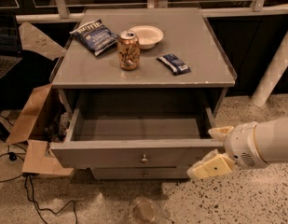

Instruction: Close top drawer

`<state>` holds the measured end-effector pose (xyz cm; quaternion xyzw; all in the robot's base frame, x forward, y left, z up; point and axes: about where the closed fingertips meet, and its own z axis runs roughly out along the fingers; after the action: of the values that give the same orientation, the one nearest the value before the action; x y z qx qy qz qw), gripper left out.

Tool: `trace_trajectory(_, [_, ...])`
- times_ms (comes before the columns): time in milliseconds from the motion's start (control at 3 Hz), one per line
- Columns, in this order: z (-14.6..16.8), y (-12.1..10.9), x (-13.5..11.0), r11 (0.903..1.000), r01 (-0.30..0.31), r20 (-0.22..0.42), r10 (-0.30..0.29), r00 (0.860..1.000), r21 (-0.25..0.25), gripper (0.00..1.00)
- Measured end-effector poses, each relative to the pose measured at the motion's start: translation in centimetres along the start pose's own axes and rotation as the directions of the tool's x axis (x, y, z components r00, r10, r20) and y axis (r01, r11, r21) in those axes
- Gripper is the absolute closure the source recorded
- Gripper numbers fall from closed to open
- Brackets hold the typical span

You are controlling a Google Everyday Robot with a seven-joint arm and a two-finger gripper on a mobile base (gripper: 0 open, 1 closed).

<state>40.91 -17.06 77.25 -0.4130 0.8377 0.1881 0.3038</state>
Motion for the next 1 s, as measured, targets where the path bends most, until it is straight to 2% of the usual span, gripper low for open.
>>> trace_trajectory(1000, [0.0, 0.0, 0.0, 1.0, 0.0, 0.0, 0.0, 1.0, 0.0, 0.88])
